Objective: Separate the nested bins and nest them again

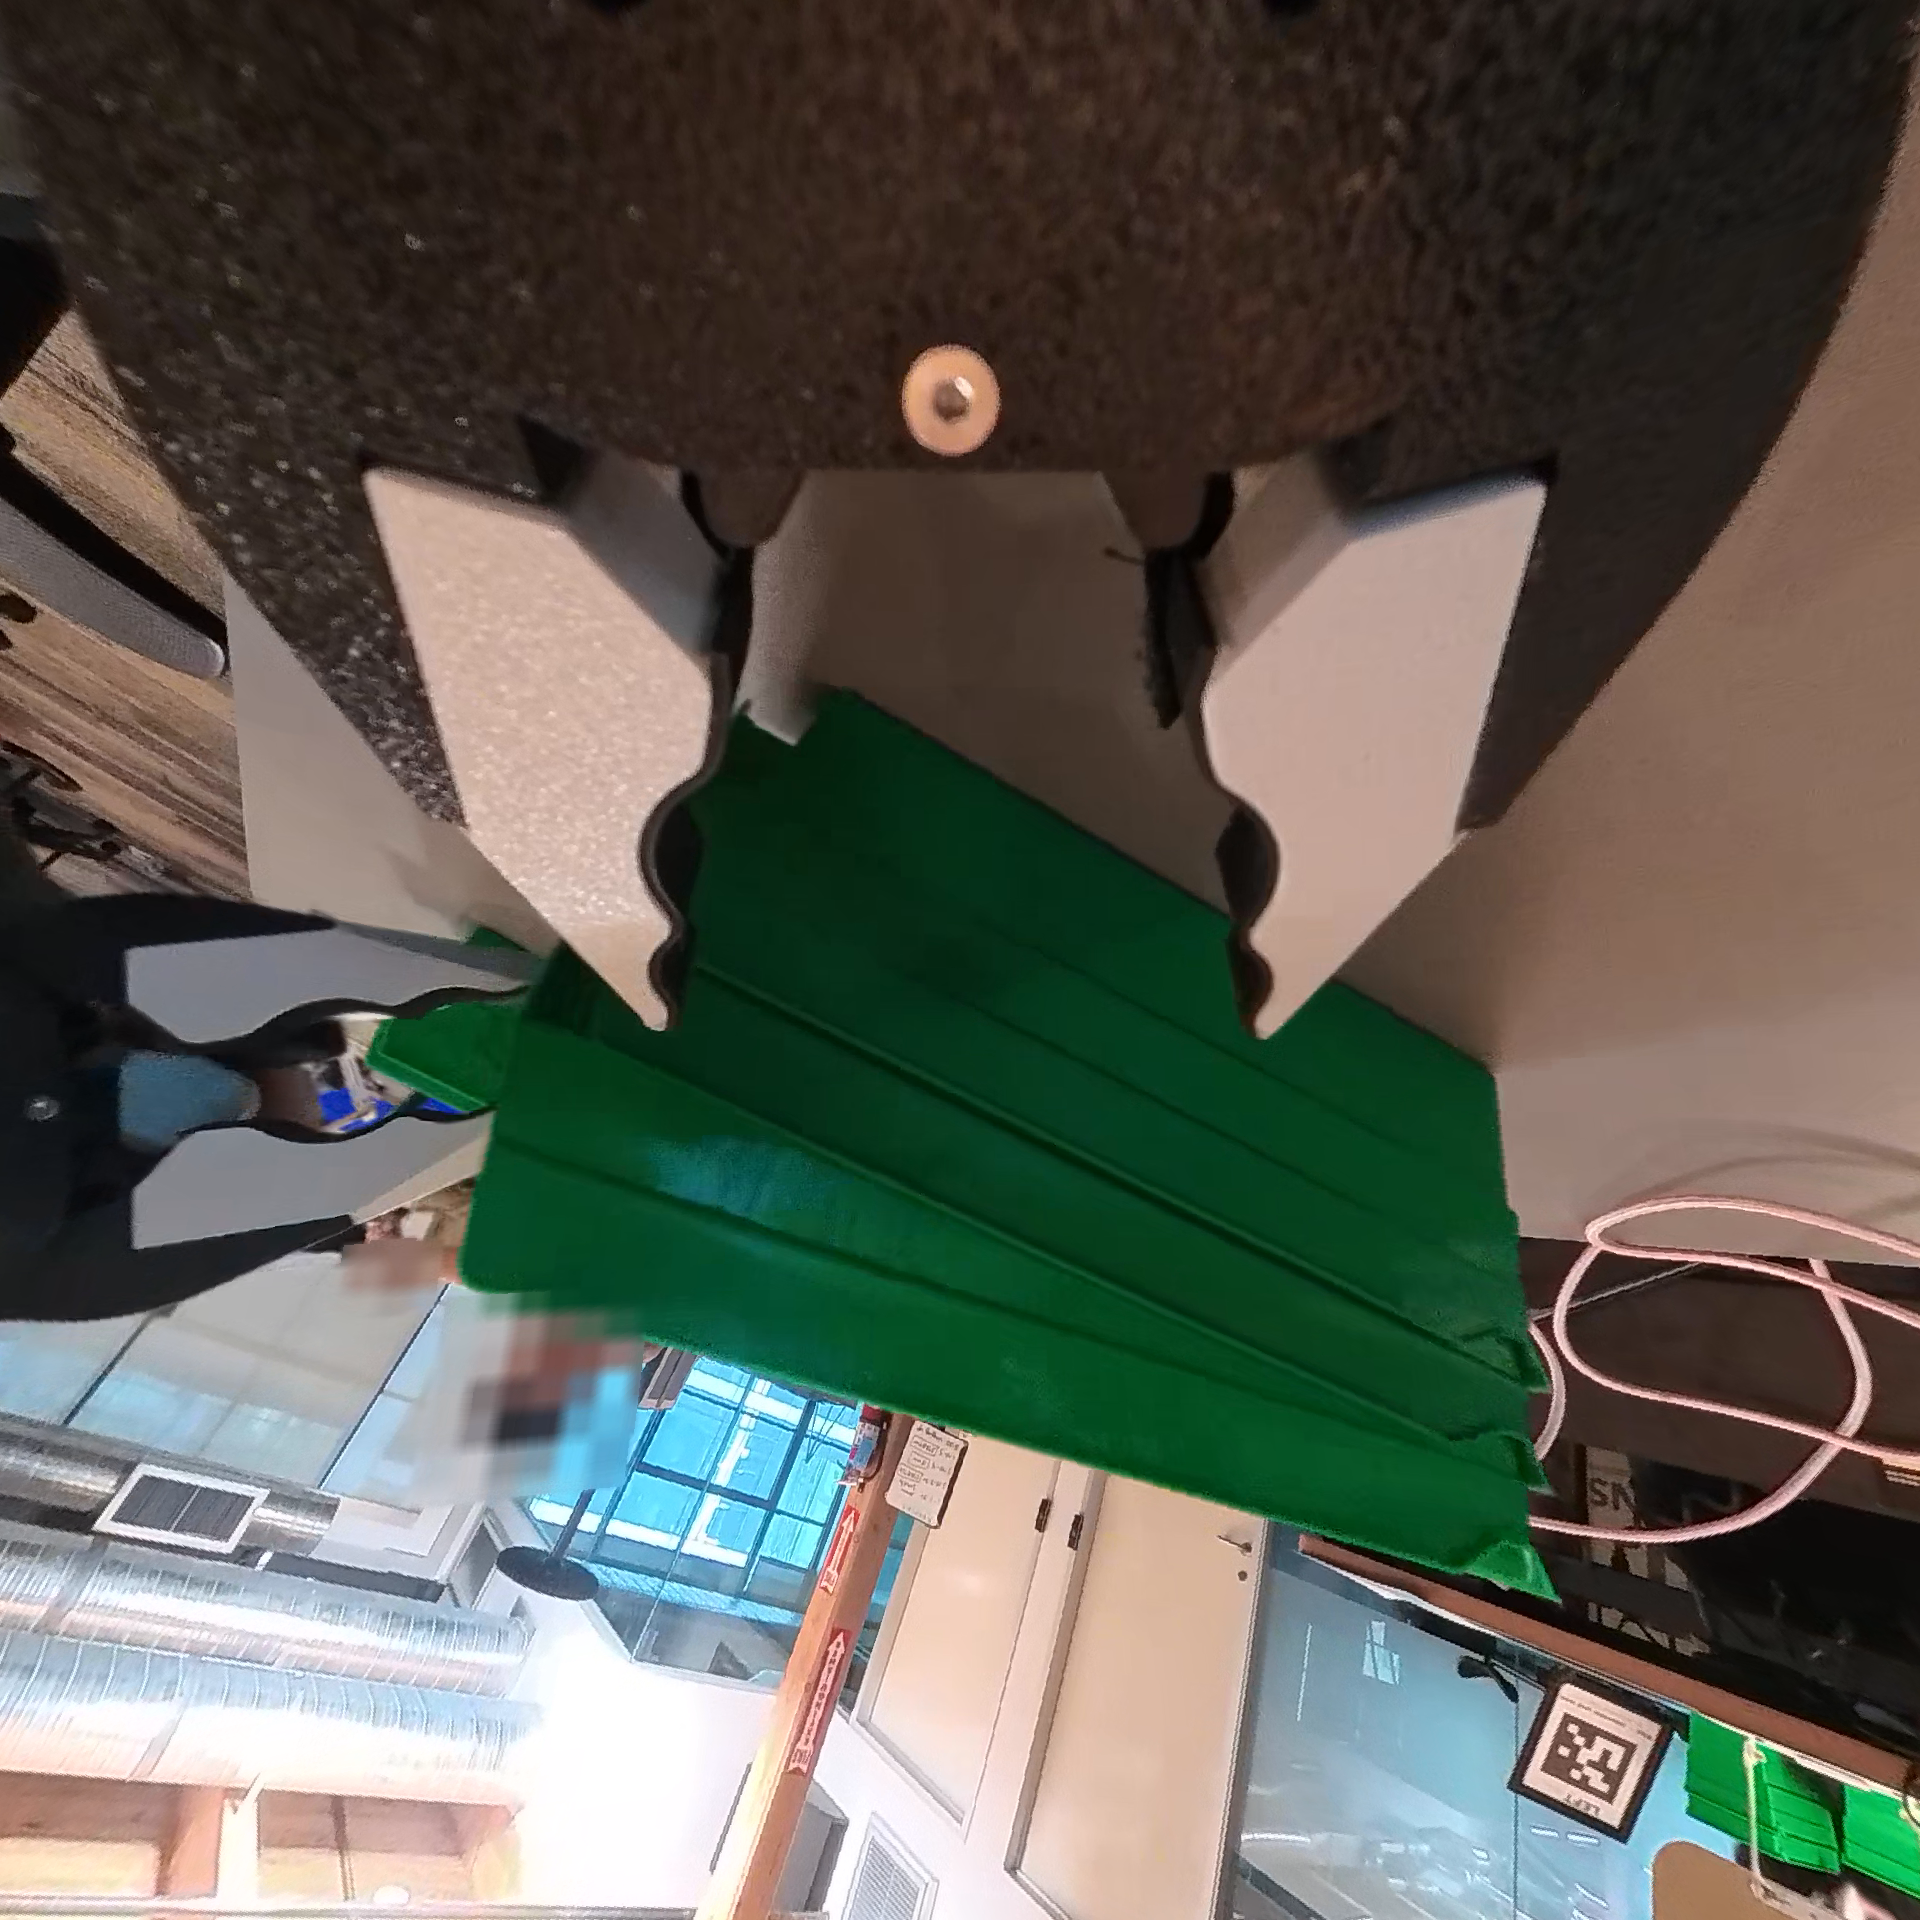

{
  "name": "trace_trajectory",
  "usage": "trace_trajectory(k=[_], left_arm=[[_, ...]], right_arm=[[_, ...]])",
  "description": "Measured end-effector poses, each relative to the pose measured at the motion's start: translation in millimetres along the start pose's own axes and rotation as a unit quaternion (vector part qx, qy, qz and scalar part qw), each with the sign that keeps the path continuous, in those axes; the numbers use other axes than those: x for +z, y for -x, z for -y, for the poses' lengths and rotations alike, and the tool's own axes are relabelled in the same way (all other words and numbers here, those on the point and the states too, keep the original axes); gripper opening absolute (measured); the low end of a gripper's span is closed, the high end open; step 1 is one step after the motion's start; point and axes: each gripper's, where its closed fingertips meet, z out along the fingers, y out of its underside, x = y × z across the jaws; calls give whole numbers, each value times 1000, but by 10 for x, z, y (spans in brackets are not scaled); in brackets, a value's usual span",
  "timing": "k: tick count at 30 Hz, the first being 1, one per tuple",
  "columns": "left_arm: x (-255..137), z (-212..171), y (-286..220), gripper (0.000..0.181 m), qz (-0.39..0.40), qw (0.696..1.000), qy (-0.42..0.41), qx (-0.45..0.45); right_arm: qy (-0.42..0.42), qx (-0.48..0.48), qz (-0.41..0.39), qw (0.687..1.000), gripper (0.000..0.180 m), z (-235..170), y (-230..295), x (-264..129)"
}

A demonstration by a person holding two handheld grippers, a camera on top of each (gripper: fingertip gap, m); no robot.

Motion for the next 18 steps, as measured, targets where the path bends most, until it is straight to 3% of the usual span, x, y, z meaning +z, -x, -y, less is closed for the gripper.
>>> trace_trajectory(k=[8, 15, 18], left_arm=[[29, -56, -306, 100, -91, 996, 23, -14], [143, -724, -479, 94, -145, 965, 205, -82], [172, -812, -491, 96, -132, 962, 228, -73]], right_arm=[[-13, -2, -34, 999, 27, 110, -70, 121], [-29, 19, -48, 998, 27, 168, -104, 179], [-33, 16, -57, 998, 27, 180, -118, 200]])
